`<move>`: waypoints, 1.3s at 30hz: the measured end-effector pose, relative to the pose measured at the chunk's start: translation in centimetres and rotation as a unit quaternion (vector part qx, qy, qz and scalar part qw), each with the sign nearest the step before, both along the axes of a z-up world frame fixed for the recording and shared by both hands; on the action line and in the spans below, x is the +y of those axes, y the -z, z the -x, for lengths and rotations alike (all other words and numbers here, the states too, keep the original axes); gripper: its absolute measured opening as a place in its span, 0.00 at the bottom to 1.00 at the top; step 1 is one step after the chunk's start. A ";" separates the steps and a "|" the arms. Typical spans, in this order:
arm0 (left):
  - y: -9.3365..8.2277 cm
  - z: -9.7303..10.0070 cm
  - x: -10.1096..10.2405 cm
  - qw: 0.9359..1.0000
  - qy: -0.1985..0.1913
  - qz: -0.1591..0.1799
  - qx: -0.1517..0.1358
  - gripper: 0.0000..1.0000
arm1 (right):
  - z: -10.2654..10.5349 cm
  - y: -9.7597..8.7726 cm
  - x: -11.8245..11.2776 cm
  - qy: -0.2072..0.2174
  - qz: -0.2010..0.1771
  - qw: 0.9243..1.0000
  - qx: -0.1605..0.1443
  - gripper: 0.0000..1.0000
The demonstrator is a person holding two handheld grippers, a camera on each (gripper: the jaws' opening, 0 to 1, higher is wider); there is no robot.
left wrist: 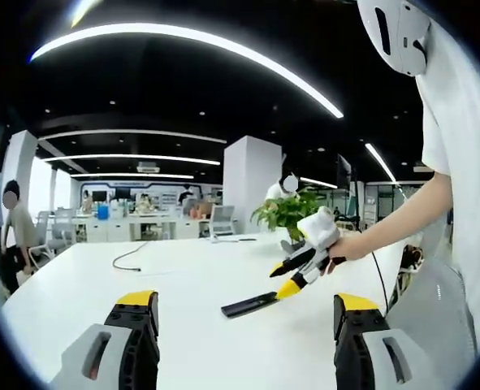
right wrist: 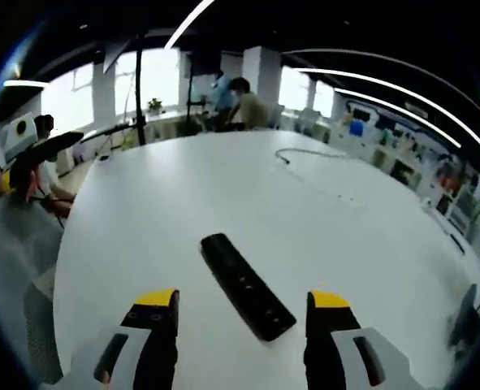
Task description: Press the specified remote control buttons in sequence, fully releasing each button before pressing the next.
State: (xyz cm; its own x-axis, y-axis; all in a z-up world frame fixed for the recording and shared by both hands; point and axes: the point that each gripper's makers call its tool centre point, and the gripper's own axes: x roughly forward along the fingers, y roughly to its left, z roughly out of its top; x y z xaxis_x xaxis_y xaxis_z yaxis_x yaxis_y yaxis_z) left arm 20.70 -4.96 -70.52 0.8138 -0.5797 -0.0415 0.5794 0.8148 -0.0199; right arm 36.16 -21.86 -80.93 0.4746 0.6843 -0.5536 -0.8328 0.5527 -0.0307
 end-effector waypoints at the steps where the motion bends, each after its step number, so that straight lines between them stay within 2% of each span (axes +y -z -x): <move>1: 0.0 0.0 0.0 1.000 0.000 0.000 0.001 0.92 | 0.0 -0.4 0.0 0.007 -0.014 1.000 -0.002 0.67; 5: 0.1 0.0 -0.1 1.000 0.003 0.000 0.001 0.92 | 0.4 -2.3 0.0 0.036 -0.091 0.995 0.005 0.75; 8: 0.0 0.1 -0.1 1.000 0.003 -0.001 0.000 0.92 | 0.3 -3.8 -0.7 0.077 -0.147 0.986 0.002 0.82; 11: -0.1 0.1 0.0 1.000 0.001 -0.001 -0.005 0.92 | 0.7 -4.9 -1.4 0.101 -0.168 0.980 -0.016 0.86; 18: -0.6 0.0 0.3 1.000 -0.006 0.015 -0.010 0.94 | 2.9 -6.2 -2.3 0.117 -0.168 0.977 -0.059 0.99; 26: -1.1 -0.2 1.2 0.999 -0.027 0.034 -0.015 0.96 | 5.9 -7.6 -2.8 0.121 -0.160 0.975 -0.091 0.99; 31: -1.6 -0.4 2.6 0.996 -0.059 0.058 -0.021 0.96 | 7.7 -8.6 -2.9 0.125 -0.155 0.973 -0.119 0.99; 35: -1.9 -0.8 4.5 0.991 -0.099 0.080 -0.030 0.96 | 9.3 -8.9 -2.9 0.119 -0.144 0.973 -0.137 0.99; 39: -1.9 -0.8 4.4 0.992 -0.103 0.068 -0.034 0.96 | 10.3 -9.3 -3.7 0.133 -0.145 0.970 -0.146 0.99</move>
State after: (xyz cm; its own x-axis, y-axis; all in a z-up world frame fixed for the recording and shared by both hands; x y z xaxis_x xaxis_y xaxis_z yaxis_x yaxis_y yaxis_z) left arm 21.45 -0.59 -68.63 0.9140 -0.3971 0.0837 0.4043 0.9087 -0.1039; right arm 25.84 -25.52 -71.63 0.7626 0.6235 -0.1721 -0.6394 0.7669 -0.0551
